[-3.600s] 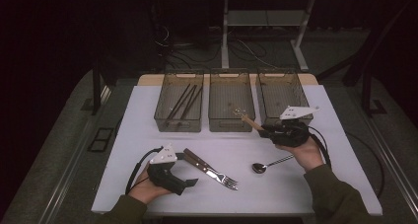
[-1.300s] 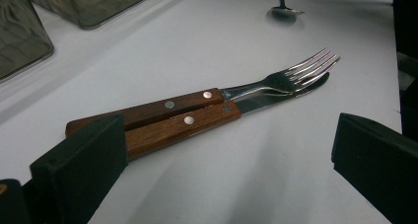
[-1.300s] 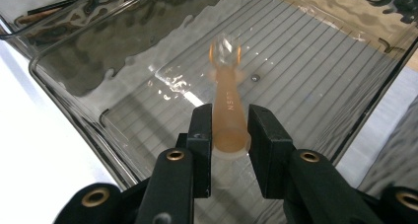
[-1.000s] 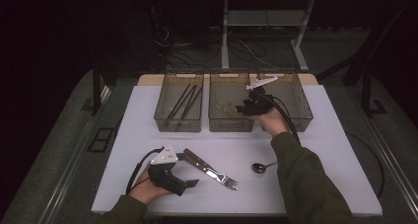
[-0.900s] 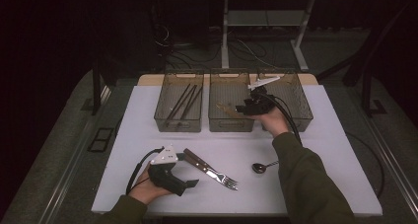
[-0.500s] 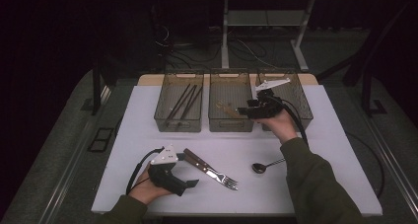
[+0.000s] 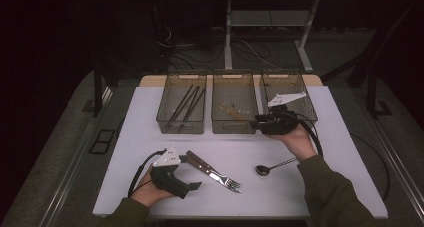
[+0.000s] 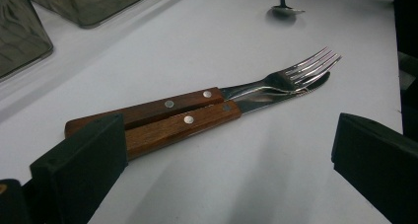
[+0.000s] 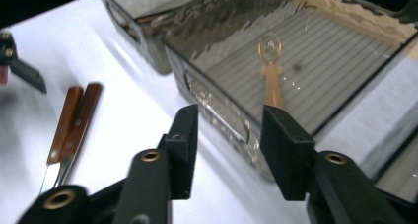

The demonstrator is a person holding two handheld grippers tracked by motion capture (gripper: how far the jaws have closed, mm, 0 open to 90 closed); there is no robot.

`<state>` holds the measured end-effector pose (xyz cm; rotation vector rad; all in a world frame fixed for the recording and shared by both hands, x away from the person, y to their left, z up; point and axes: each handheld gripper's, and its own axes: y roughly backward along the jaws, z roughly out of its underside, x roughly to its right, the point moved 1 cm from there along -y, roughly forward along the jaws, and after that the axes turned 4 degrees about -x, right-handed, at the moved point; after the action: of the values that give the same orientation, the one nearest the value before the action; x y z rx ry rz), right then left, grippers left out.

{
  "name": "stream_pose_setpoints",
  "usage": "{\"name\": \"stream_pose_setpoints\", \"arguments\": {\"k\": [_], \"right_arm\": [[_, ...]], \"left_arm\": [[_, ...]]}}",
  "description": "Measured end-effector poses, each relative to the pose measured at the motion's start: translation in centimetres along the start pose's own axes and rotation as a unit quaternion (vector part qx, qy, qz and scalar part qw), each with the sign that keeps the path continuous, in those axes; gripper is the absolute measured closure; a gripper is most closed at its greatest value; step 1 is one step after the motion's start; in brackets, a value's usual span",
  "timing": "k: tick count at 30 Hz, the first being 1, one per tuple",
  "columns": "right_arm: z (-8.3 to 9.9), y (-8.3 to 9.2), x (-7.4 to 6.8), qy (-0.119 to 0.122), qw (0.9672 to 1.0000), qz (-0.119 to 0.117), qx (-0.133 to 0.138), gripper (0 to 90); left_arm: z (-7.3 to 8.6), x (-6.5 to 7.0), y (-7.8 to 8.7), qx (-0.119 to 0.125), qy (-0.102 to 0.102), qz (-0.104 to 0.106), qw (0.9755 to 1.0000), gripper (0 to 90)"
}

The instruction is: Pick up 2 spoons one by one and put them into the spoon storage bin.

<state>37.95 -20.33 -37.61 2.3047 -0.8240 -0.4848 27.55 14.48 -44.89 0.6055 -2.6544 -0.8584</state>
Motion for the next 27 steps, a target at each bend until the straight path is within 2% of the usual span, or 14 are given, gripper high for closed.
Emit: {"name": "stream_pose_setpoints", "arguments": {"k": [16, 23, 27], "right_arm": [[4.8, 2.1, 0.8, 0.005, 0.9992, 0.009, -0.040, 86.7], [6.8, 3.1, 1.7, -0.002, 0.9974, 0.030, -0.065, 89.8], [8.1, 3.6, 2.6, -0.018, 0.9964, 0.037, -0.075, 89.8]], "left_arm": [[0.0, -0.1, 0.2, -0.003, -0.006, -0.002, 1.0000, 0.0], [0.0, 0.0, 0.2, -0.004, -0.006, -0.003, 1.0000, 0.0], [0.0, -0.1, 0.2, -0.004, -0.007, -0.003, 1.0000, 0.0]]}}
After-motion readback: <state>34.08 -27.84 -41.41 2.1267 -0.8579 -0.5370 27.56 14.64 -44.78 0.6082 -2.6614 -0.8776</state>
